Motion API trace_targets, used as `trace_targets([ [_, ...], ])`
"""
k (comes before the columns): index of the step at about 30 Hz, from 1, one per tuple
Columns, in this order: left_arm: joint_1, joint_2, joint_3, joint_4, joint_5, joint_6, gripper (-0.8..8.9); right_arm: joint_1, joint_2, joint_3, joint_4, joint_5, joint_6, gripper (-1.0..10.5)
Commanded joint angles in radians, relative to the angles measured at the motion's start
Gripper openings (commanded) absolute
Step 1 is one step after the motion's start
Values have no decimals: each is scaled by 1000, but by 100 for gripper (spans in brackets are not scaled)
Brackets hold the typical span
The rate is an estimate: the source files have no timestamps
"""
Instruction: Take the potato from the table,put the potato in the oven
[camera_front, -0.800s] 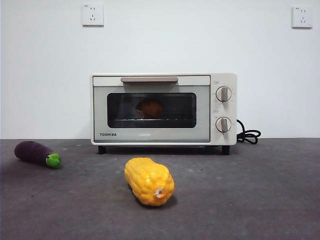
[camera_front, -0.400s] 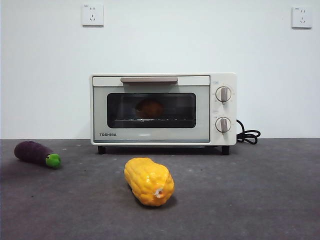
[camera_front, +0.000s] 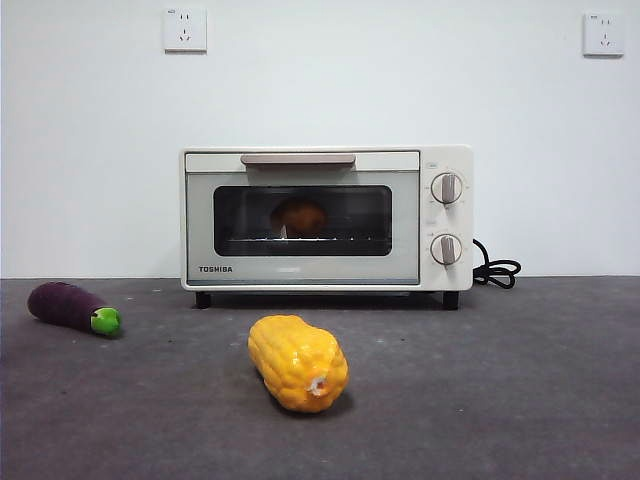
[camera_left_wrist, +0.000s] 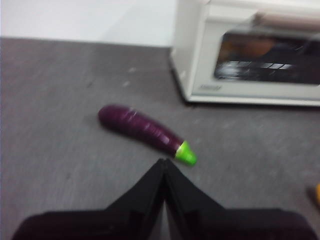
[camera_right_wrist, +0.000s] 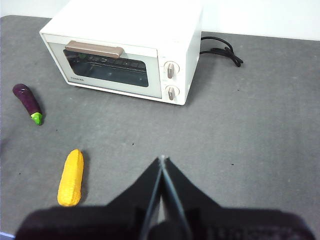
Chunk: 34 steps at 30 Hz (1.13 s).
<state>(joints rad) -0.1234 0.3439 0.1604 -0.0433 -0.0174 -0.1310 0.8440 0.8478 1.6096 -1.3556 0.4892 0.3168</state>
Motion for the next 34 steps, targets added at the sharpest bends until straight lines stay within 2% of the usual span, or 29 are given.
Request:
trace_targets([
  [1, 11, -56, -70, 16, -8, 11, -4, 1, 1, -6, -20, -1, -6, 2],
  [9, 34, -150, -153, -17, -21, 45, -4, 1, 1, -6, -20, -1, -6, 2],
  [14, 55, -191, -153, -91, -36, 136, -4, 1, 1, -6, -21, -1, -6, 2],
  [20, 88, -264, -153, -127, -35, 204, -4, 1, 1, -6, -20, -1, -6, 2],
  [34, 132, -340, -153, -127, -35, 220, -4, 1, 1, -6, -21, -1, -6, 2],
])
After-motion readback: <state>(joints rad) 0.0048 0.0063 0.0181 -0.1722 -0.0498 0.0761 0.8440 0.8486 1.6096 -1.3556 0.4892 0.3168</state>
